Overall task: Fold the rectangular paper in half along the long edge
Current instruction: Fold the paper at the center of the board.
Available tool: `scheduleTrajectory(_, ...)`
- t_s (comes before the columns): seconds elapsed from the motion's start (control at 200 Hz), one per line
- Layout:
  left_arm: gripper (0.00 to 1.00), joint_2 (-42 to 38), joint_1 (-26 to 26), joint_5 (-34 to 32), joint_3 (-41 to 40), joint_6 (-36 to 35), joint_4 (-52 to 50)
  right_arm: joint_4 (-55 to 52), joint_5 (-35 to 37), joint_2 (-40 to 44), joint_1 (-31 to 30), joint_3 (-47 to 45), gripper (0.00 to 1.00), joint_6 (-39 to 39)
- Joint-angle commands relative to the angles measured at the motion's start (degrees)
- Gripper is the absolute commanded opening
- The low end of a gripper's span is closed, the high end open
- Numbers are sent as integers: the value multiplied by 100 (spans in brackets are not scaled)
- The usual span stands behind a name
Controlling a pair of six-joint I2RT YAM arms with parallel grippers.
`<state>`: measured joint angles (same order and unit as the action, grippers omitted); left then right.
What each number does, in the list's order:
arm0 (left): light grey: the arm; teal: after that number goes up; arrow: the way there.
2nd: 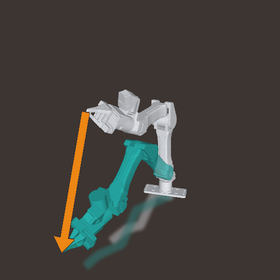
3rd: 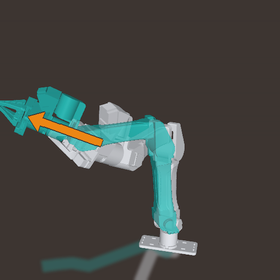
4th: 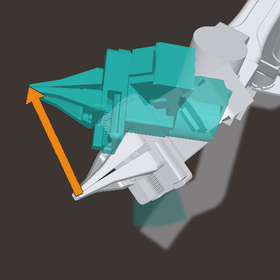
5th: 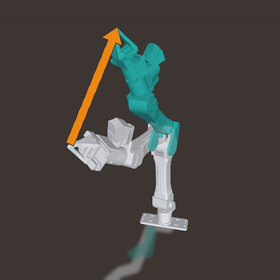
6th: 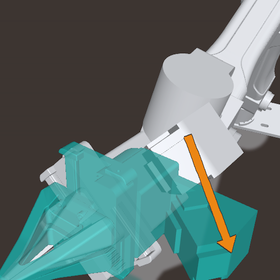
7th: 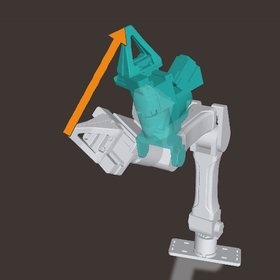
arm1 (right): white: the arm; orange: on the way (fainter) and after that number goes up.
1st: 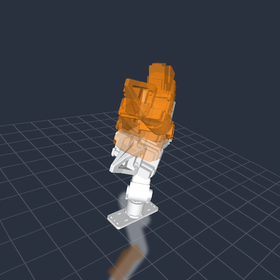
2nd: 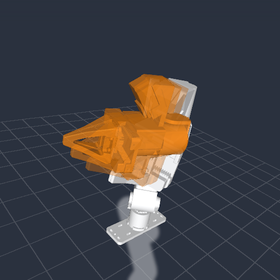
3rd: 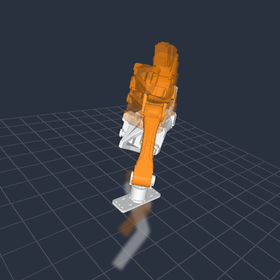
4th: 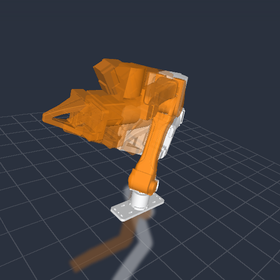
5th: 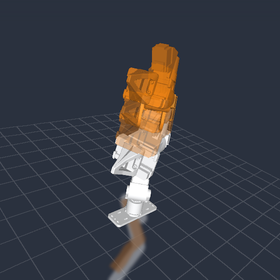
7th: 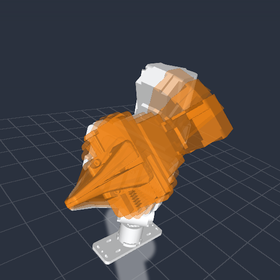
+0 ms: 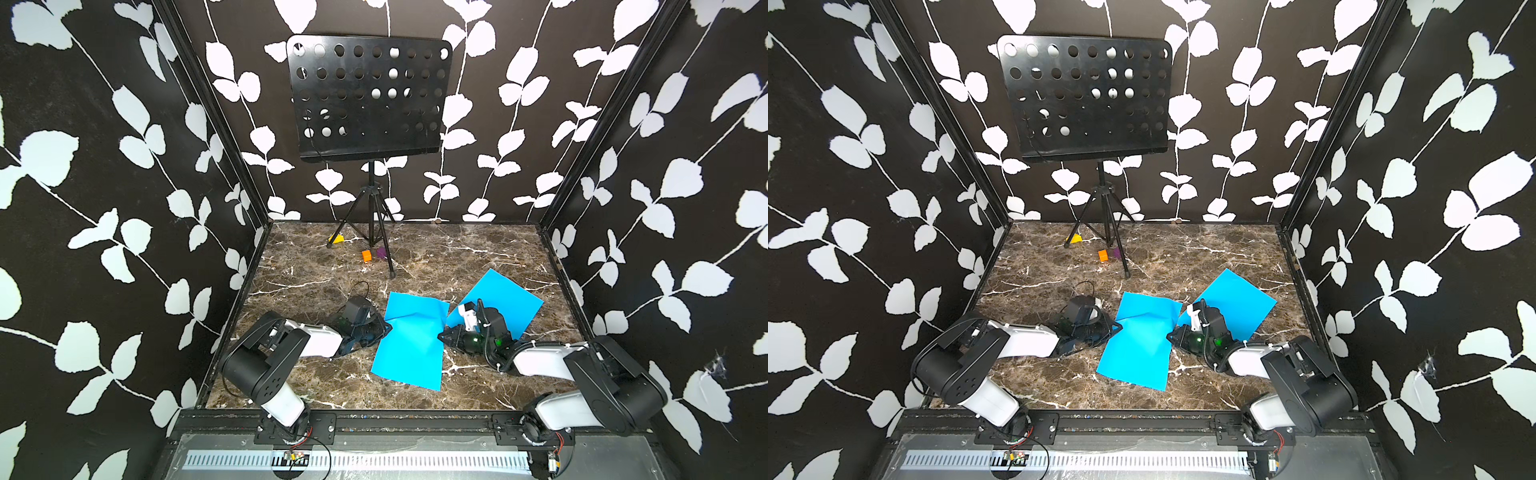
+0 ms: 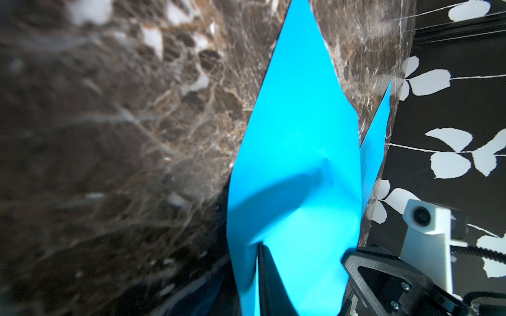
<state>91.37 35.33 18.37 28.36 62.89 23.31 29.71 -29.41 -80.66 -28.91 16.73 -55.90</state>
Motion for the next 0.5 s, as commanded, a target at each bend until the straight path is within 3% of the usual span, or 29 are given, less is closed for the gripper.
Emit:
scheduleTrajectory(0.0,17,47,5,-193,-32,-128,-555,13,135,240,-41,-12,31,-12)
scheduleTrajectory(0.085,17,65,4,-226,19,-160,-656,42,123,343,-36,-64,37,0)
scheduleTrajectory(0.29,16,74,13,-302,-11,-91,-631,448,-114,184,-45,-18,39,-166)
scheduleTrajectory(0.495,15,60,10,-290,11,-115,-659,608,164,198,-321,-123,37,-360)
